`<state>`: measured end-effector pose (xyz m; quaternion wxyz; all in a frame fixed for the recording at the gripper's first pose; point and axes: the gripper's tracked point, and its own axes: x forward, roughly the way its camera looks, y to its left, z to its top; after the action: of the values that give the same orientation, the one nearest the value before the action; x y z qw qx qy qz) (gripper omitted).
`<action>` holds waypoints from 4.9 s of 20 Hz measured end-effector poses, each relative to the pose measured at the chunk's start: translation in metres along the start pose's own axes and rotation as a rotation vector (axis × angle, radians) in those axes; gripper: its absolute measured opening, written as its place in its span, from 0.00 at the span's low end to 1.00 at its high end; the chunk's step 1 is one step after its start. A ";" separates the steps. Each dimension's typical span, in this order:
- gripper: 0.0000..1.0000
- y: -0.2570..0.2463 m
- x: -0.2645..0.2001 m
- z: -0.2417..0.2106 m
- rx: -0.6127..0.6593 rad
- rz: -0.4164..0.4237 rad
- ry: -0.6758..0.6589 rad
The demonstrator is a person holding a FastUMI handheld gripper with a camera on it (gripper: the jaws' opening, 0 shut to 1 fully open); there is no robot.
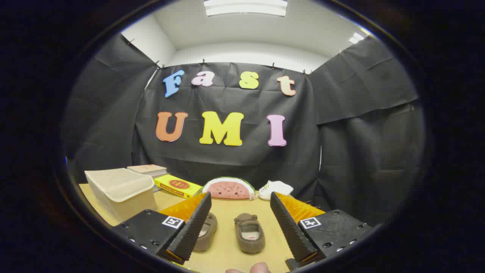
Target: Open the storage box then place both shoes into the box .Put the left shoe in first, then the right shoe, with the right side of both shoes facing outward in a uniform manner.
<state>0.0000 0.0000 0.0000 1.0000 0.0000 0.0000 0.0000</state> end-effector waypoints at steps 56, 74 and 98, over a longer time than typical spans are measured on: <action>0.95 0.341 0.056 -0.094 0.688 0.646 0.512; 0.03 0.344 0.056 -0.038 0.893 0.712 0.600; 0.28 0.603 0.013 0.120 0.247 0.968 0.420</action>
<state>0.0128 0.6033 0.1198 0.8568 0.1174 0.1997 0.4607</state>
